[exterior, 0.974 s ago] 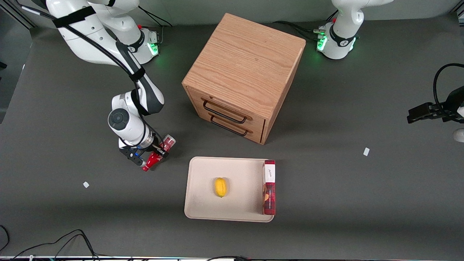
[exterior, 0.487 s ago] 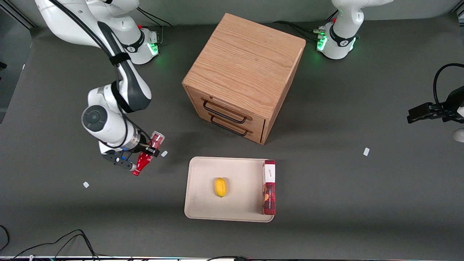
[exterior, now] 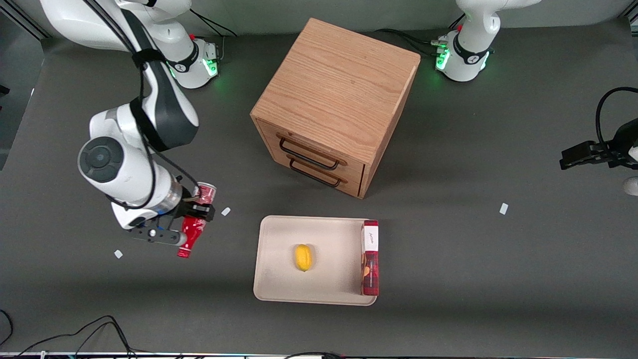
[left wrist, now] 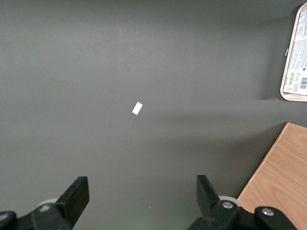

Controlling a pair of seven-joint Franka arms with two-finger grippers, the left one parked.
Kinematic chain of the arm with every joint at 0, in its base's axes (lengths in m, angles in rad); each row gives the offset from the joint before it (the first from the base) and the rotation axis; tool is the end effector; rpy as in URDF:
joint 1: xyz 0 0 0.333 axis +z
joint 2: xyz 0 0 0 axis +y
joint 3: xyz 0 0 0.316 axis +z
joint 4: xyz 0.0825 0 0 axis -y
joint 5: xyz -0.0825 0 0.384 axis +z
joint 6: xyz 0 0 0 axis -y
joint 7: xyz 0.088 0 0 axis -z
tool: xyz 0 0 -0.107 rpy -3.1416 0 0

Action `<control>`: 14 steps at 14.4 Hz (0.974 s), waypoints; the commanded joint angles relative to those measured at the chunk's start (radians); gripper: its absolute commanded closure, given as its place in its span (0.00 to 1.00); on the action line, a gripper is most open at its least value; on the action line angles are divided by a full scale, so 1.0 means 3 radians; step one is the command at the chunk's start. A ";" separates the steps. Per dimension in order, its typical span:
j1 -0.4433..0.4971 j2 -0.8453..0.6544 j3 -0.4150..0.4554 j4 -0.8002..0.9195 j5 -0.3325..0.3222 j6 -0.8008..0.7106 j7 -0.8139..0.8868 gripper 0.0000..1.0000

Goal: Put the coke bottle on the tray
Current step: 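Carry the held bottle over the white tray beside the lemon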

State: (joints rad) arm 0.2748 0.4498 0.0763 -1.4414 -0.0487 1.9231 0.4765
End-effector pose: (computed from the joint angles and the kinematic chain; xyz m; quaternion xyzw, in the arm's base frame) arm 0.6552 0.2271 0.4356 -0.9981 0.0587 -0.0178 0.0007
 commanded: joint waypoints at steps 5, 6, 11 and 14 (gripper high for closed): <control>0.0066 0.1194 0.0349 0.1317 -0.0150 0.0230 -0.0407 1.00; 0.0066 0.1312 0.0349 0.1317 -0.0150 0.0419 -0.0402 1.00; 0.0122 0.1742 0.0349 0.1302 -0.0145 0.1008 -0.0290 1.00; 0.0137 0.1875 0.0344 0.1302 -0.0150 0.1065 -0.0167 0.94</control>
State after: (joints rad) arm 0.3106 0.9820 0.1734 -1.1023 -0.0710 2.2433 0.3878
